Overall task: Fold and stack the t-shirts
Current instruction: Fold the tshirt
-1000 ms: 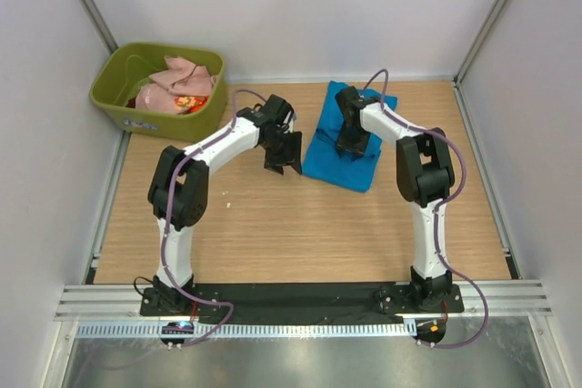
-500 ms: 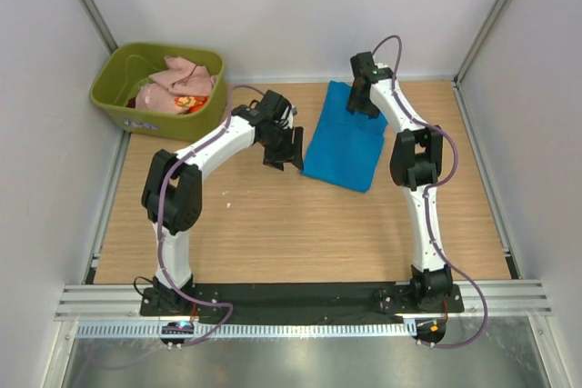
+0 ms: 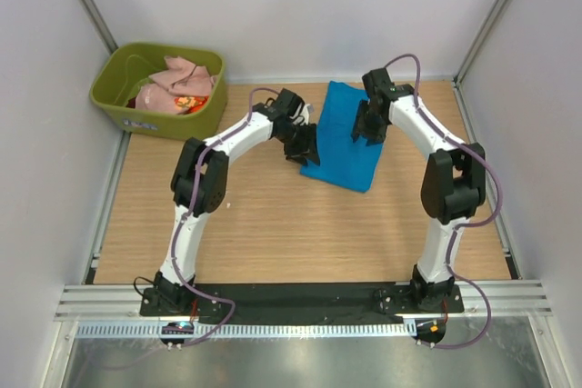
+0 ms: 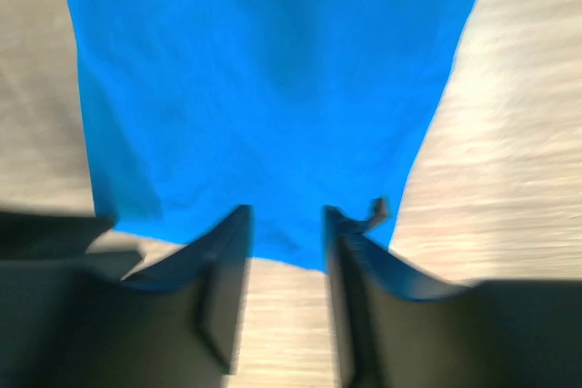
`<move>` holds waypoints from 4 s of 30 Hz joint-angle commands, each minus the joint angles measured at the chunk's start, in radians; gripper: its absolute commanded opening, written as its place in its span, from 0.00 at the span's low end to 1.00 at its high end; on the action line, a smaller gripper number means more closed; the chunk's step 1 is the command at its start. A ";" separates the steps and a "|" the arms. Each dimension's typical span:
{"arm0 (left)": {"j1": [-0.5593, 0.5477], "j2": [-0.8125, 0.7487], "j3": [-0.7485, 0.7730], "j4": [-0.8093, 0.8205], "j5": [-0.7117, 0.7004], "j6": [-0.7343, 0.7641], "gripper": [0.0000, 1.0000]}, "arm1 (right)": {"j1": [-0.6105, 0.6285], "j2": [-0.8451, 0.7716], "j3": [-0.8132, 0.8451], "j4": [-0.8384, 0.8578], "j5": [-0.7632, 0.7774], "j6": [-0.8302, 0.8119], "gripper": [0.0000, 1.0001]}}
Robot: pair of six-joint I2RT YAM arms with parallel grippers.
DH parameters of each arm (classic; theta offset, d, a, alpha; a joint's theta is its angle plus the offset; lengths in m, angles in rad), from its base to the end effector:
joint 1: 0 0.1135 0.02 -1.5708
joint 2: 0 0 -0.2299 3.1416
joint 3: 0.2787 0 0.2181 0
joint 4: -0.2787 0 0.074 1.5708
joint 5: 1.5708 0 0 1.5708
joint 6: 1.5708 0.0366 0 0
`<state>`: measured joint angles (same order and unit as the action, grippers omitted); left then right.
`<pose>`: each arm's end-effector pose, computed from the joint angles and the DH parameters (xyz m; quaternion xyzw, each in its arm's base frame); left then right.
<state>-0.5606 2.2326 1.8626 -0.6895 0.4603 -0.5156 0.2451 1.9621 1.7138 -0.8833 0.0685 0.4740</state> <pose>0.3562 -0.2428 0.1818 0.0789 0.9405 -0.3157 0.0983 0.3621 0.0880 0.2326 0.1188 0.9682 0.0453 0.2156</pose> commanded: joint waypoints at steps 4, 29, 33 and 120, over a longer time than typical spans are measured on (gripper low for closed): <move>0.011 0.105 0.087 0.016 0.061 -0.035 0.42 | -0.001 -0.101 -0.269 0.161 -0.199 0.046 0.25; -0.048 -0.172 -0.540 -0.010 -0.063 -0.027 0.25 | -0.035 -0.259 -0.747 0.219 -0.387 0.048 0.16; -0.050 -0.307 -0.609 -0.012 -0.060 -0.011 0.28 | -0.050 -0.348 -0.752 0.176 -0.392 0.017 0.20; -0.022 -0.288 -0.644 0.074 0.138 -0.075 0.21 | 0.174 -0.253 -0.894 0.506 -0.791 0.115 0.03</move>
<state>-0.5835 1.9297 1.2530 -0.6140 0.5991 -0.5789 0.4297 1.7237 0.9009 -0.3908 -0.7353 0.5793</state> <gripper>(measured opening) 0.215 0.046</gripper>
